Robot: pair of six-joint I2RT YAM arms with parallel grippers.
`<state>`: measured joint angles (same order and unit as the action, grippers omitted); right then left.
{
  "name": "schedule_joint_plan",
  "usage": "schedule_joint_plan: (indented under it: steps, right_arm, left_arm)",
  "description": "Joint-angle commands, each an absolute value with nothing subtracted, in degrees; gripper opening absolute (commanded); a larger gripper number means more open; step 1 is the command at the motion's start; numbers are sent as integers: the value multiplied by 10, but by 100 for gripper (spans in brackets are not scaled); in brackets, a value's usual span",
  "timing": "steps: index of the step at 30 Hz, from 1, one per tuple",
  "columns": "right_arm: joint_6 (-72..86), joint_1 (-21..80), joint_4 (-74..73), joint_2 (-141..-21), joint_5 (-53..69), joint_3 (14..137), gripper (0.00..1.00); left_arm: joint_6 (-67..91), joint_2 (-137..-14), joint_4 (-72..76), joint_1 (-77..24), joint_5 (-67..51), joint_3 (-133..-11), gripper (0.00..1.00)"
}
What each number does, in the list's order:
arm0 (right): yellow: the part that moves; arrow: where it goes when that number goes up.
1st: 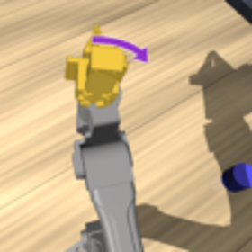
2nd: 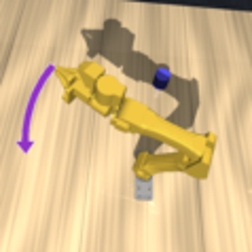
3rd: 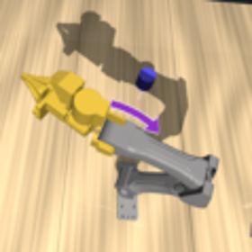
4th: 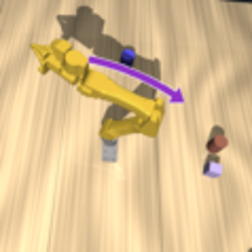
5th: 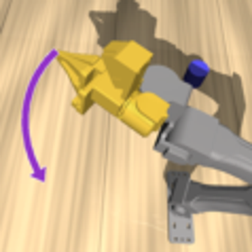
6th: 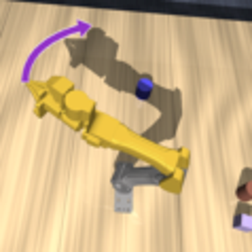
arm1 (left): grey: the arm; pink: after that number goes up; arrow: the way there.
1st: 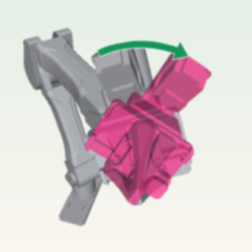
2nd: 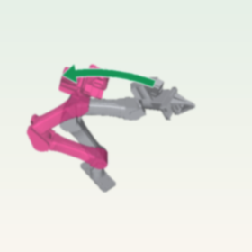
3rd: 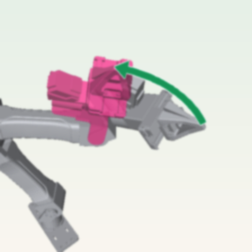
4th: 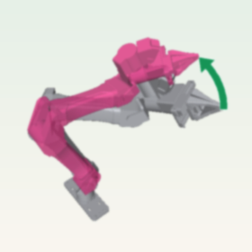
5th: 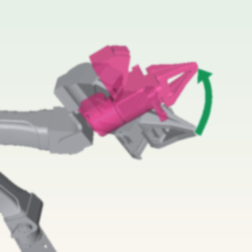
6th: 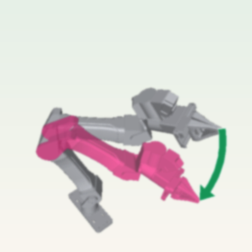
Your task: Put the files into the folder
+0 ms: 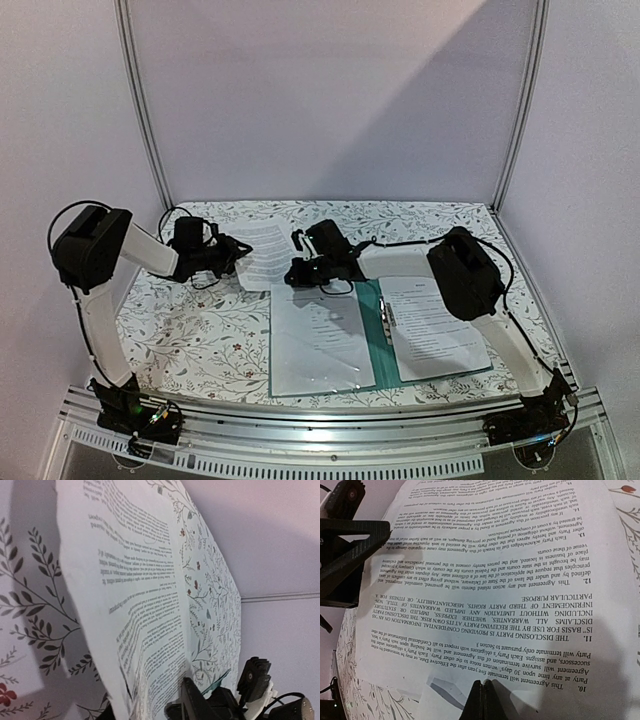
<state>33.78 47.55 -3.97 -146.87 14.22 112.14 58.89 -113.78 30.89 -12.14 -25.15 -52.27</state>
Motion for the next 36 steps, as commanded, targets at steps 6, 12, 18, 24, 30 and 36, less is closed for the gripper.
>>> schedule_joint_plan:
  steps: [6, 12, 18, 24, 30, 36]
  right_arm:
    - [325, 471, -64, -1426, 150, 1068, 1]
    - [303, 466, -77, -1368, 157, 1031, 9]
    - [268, 441, -63, -1257, 192, 959, 33]
    - [200, 415, -6, -1138, 200, 846, 67]
    - [123, 391, 22, -1054, 249, 758, 72]
    - [78, 359, 147, -936, 279, 594, 96]
  left_arm:
    - [509, -1098, 243, -126, -212, -552, 7]
    - [486, -1082, 220, -127, -200, -560, 0]
    - [400, -1026, 170, -137, -172, -589, 0]
    - [314, -959, 159, -167, -185, -612, 0]
    - [200, -868, 142, -248, -231, -631, 0]
    - [102, -806, 57, -336, -189, -635, 0]
